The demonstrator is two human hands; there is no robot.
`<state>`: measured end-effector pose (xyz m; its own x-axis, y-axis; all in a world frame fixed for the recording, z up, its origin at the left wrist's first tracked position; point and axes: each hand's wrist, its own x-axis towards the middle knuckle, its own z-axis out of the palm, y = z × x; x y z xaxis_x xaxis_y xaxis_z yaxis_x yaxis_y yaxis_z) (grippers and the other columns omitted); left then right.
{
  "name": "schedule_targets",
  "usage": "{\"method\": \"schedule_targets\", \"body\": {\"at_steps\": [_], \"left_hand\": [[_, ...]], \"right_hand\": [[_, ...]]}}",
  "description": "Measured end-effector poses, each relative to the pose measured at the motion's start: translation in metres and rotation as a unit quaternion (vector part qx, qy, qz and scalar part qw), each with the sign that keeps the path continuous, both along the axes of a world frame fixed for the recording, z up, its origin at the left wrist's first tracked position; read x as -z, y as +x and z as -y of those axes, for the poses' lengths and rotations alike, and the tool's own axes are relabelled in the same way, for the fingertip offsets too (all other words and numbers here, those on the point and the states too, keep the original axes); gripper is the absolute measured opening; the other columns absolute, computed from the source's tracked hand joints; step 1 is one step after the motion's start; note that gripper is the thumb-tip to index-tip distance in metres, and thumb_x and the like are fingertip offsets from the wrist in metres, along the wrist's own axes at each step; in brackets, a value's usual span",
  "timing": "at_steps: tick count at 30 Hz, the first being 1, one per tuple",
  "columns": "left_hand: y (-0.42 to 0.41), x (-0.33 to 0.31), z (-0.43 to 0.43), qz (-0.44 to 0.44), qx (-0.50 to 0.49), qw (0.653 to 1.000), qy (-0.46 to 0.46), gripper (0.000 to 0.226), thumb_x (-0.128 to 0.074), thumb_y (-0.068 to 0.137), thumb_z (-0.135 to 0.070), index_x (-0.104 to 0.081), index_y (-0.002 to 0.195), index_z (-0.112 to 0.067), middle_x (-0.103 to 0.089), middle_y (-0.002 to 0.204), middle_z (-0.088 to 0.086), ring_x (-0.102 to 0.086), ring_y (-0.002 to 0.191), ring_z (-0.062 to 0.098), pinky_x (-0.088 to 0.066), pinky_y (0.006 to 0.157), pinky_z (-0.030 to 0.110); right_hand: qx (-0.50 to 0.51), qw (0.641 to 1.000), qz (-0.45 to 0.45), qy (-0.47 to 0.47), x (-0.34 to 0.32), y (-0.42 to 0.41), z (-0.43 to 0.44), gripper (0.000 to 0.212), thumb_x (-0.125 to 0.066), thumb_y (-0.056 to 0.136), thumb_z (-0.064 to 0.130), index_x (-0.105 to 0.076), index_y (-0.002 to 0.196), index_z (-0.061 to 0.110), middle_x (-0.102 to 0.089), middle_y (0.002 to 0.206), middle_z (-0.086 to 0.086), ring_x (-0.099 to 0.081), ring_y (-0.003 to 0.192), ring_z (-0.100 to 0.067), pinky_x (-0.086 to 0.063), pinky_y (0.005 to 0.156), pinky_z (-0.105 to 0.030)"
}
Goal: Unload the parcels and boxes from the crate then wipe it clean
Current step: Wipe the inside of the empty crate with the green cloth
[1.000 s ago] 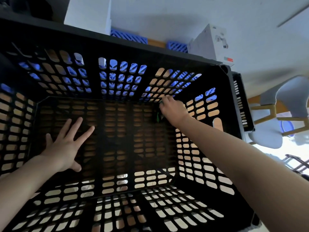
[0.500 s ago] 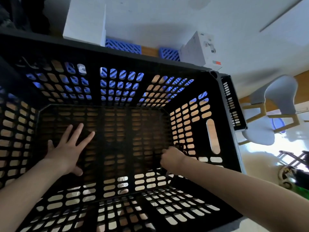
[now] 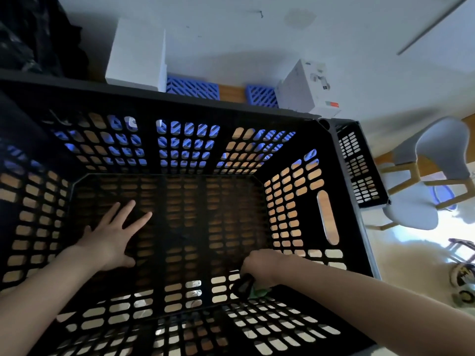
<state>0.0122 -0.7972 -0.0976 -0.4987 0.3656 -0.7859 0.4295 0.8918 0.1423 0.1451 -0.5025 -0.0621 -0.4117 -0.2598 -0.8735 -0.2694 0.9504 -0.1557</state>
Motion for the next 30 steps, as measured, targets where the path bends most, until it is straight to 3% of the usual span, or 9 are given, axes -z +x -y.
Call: {"method": "schedule_targets", "body": {"at_steps": [2, 4, 10, 15, 18, 22, 30], "left_hand": [[-0.009, -0.006, 0.005, -0.007, -0.008, 1.0, 0.025, 0.091, -0.064, 0.09, -0.043, 0.0, 0.155, -0.036, 0.024, 0.16, -0.002, 0.009, 0.15, 0.024, -0.021, 0.12, 0.042], [-0.016, -0.016, 0.012, -0.024, -0.024, 0.999, 0.024, 0.077, -0.057, 0.094, -0.044, -0.012, 0.156, -0.03, 0.011, 0.163, 0.0, -0.011, 0.15, 0.022, -0.026, 0.118, 0.033], [-0.03, -0.05, 0.036, -0.109, -0.026, 0.993, -0.038, 0.066, -0.048, 0.096, -0.046, -0.016, 0.153, -0.036, -0.018, 0.158, -0.005, -0.03, 0.139, 0.022, -0.042, 0.105, 0.041], [-0.026, -0.06, 0.047, -0.194, -0.034, 0.98, 0.016, 0.056, -0.049, 0.097, -0.036, -0.031, 0.15, -0.027, -0.031, 0.152, 0.0, -0.038, 0.134, 0.023, -0.044, 0.101, 0.033], [-0.023, -0.061, 0.049, -0.213, -0.025, 0.976, 0.028, 0.055, -0.05, 0.097, -0.034, -0.033, 0.149, -0.026, -0.029, 0.154, 0.0, -0.037, 0.136, 0.021, -0.042, 0.101, 0.031], [-0.018, -0.064, 0.054, -0.223, 0.009, 0.974, 0.034, 0.055, -0.051, 0.096, -0.033, -0.036, 0.148, -0.026, -0.027, 0.156, 0.0, -0.035, 0.138, 0.02, -0.042, 0.104, 0.032], [-0.021, -0.062, 0.054, -0.225, 0.029, 0.973, 0.032, 0.052, -0.051, 0.097, -0.032, -0.038, 0.146, -0.025, -0.028, 0.154, 0.0, -0.033, 0.138, 0.02, -0.043, 0.104, 0.034]], "right_hand": [[0.036, 0.997, -0.018, -0.062, -0.002, -0.011, 0.015, 0.036, -0.06, 0.086, 0.015, -0.062, 0.122, 0.018, -0.065, 0.115, -0.01, -0.058, 0.108, -0.031, -0.048, 0.082, -0.036], [0.007, 0.994, -0.036, -0.103, -0.001, -0.023, 0.034, 0.04, -0.06, 0.086, 0.013, -0.059, 0.126, 0.019, -0.064, 0.117, -0.009, -0.058, 0.109, -0.031, -0.051, 0.085, -0.04], [-0.009, 0.947, -0.139, -0.291, 0.003, -0.058, 0.114, 0.042, -0.06, 0.089, 0.018, -0.056, 0.131, 0.015, -0.058, 0.122, -0.01, -0.05, 0.116, -0.028, -0.047, 0.092, -0.042], [-0.097, 0.904, -0.177, -0.378, 0.019, -0.077, 0.194, 0.05, -0.062, 0.084, 0.007, -0.055, 0.133, 0.011, -0.057, 0.128, -0.012, -0.049, 0.111, -0.032, -0.042, 0.093, -0.037], [-0.196, 0.887, -0.172, -0.38, 0.038, -0.063, 0.225, 0.045, -0.052, 0.09, 0.006, -0.055, 0.134, 0.017, -0.054, 0.134, -0.004, -0.048, 0.112, -0.026, -0.044, 0.092, -0.035], [-0.278, 0.876, -0.215, -0.329, 0.051, -0.035, 0.227, 0.034, -0.039, 0.099, 0.023, -0.056, 0.126, 0.034, -0.052, 0.133, 0.013, -0.046, 0.117, -0.013, -0.045, 0.09, -0.025], [-0.282, 0.884, -0.177, -0.328, 0.051, -0.028, 0.142, 0.029, -0.04, 0.098, 0.014, -0.062, 0.118, 0.016, -0.057, 0.128, 0.0, -0.043, 0.119, -0.025, -0.043, 0.094, -0.04]]}}
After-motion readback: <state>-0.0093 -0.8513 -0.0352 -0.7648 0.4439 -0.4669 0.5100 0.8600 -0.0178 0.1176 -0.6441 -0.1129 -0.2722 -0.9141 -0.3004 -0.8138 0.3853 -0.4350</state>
